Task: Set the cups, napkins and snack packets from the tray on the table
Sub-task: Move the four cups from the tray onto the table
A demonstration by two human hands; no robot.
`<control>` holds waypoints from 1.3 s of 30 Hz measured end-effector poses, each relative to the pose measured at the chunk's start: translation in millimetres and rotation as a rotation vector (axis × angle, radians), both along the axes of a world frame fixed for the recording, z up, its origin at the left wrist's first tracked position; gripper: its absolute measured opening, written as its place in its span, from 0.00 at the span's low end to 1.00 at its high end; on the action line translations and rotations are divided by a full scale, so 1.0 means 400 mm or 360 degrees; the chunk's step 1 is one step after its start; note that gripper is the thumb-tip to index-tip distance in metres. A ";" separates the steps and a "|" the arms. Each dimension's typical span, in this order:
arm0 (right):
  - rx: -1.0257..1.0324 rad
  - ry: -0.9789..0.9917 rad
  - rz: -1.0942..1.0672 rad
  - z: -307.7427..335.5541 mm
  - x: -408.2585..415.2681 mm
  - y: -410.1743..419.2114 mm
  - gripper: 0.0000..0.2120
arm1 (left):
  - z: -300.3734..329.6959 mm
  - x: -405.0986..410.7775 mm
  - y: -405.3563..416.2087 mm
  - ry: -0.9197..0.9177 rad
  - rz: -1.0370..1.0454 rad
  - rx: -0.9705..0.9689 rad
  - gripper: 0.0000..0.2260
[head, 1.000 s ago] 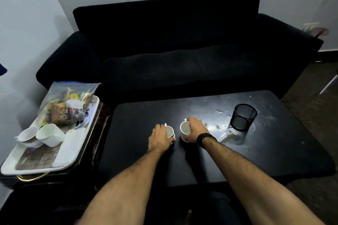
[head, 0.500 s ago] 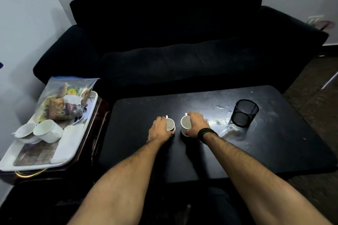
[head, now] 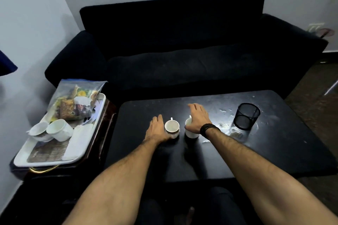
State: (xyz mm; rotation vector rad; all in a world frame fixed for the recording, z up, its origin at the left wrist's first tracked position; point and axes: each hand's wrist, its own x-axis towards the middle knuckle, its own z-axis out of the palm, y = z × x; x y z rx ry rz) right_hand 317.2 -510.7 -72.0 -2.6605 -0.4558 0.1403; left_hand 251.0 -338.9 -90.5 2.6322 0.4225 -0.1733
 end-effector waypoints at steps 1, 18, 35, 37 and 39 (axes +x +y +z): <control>0.0018 -0.0014 0.0007 0.019 -0.002 0.018 0.41 | 0.014 -0.008 0.025 -0.0004 0.0005 0.0028 0.46; 0.0087 0.0047 0.0806 0.118 -0.297 0.766 0.34 | 0.166 -0.428 0.674 -0.0327 0.0829 0.0400 0.23; 0.0031 0.0148 0.0789 0.031 -0.274 1.199 0.37 | 0.092 -0.314 0.979 0.0061 0.1156 0.0163 0.41; 0.0097 0.0148 0.0786 0.017 -0.268 1.193 0.36 | 0.080 -0.298 0.977 0.0077 0.1154 0.0187 0.38; 0.0234 0.0152 0.0768 0.012 -0.258 1.177 0.35 | 0.070 -0.285 0.970 0.0029 0.1186 0.0203 0.35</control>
